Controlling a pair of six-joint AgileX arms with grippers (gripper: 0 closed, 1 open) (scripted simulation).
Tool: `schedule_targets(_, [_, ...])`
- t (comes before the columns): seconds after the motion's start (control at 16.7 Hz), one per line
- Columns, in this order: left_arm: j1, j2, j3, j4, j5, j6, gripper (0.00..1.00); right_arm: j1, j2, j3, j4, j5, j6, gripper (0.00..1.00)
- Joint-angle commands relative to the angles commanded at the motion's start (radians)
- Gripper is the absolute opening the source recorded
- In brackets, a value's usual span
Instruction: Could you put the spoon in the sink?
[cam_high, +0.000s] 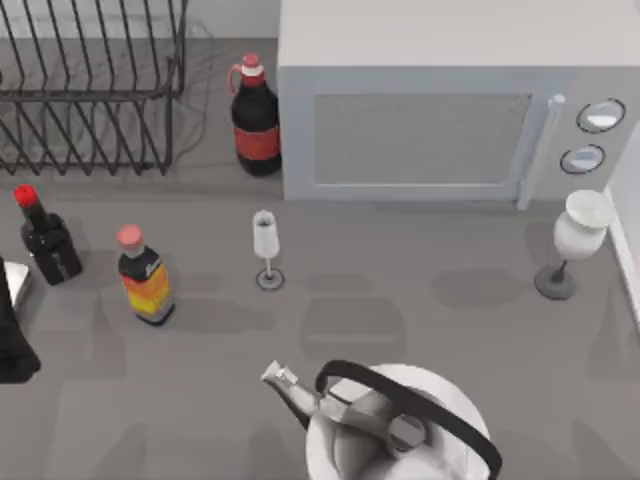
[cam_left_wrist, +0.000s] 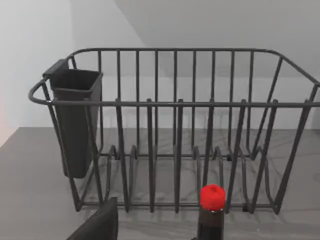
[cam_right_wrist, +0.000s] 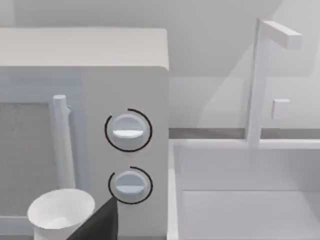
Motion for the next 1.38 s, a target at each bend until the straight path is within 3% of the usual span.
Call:
schedule_targets(0.42, [0.000,0.000,0.000,0.000,0.000,0.000,1.00,-0.031,0.163,0.129,-0.145,0.000,0.052,1.00])
schedule_targets(1.02, [0.000,0.000,0.000,0.000,0.000,0.000,1.00,-0.144,1.019,0.631,-0.734,-0.009,0.257,1.00])
schedule_targets(1.38, [0.000,0.000,0.000,0.000,0.000,0.000,1.00,-0.191,1.339,0.850,-0.973,-0.011,0.343,1.00])
